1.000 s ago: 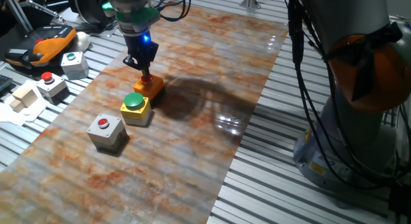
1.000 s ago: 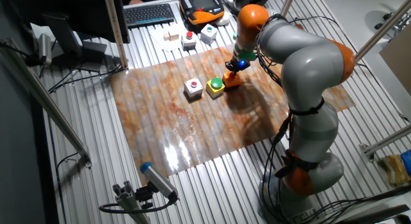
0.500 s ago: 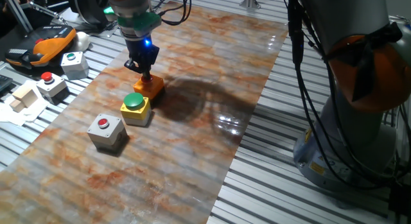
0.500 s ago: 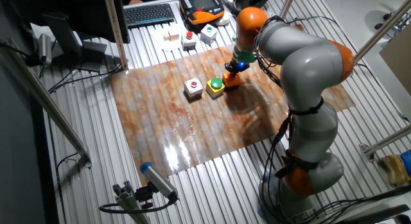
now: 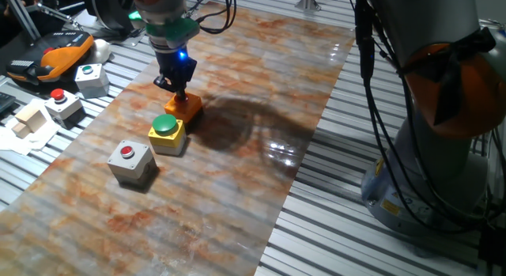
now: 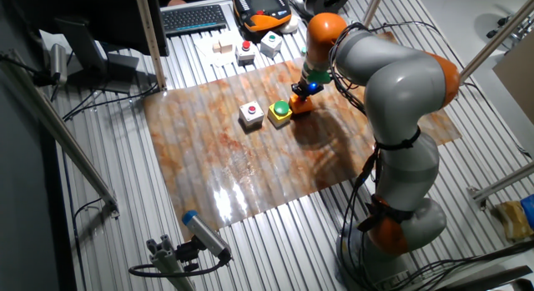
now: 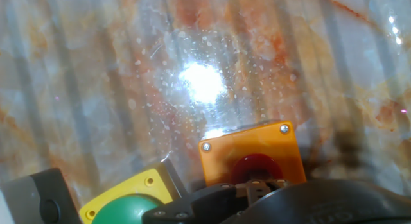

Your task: Press three buttons from left to right in sequence

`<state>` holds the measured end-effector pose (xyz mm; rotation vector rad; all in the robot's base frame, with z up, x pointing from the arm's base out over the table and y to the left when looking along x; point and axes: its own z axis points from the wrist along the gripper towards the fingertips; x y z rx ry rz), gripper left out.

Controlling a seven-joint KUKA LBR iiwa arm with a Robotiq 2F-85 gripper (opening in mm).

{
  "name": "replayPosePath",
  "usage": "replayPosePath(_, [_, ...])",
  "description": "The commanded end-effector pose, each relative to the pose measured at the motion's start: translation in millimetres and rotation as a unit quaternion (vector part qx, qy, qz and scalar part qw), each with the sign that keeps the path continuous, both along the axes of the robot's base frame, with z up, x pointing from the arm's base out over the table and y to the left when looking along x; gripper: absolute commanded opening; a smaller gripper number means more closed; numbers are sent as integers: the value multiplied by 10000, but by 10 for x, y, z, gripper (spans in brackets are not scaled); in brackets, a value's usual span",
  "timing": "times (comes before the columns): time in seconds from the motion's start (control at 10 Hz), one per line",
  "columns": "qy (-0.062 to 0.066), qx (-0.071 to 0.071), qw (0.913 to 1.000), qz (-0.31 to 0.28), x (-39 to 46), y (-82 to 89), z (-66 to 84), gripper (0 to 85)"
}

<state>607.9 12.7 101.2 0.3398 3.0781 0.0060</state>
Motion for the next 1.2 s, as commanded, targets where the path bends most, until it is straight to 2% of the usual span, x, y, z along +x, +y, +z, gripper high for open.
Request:
replayPosePath(0.0, [11,-1,10000,-1,-8,-2,-11,0])
replayPosePath(0.2, [-4,-12,10000,-9,-16,0,-24,0])
replayPosePath(0.3, [26,42,10000,-38,-7,11,44,0])
replayPosePath(0.4, [106,76,9999,-53,16,17,187,0])
replayPosePath(0.5, [129,129,9998,-83,20,1,337,0])
replayPosePath(0.7, [87,191,9997,-126,6,-39,562,0])
replayPosePath(0.8, [58,192,9997,-141,-30,-45,706,0])
replayPosePath(0.9, [23,200,9997,-163,-55,-44,767,0])
replayPosePath(1.1, [8,156,9998,-141,-63,-45,783,0])
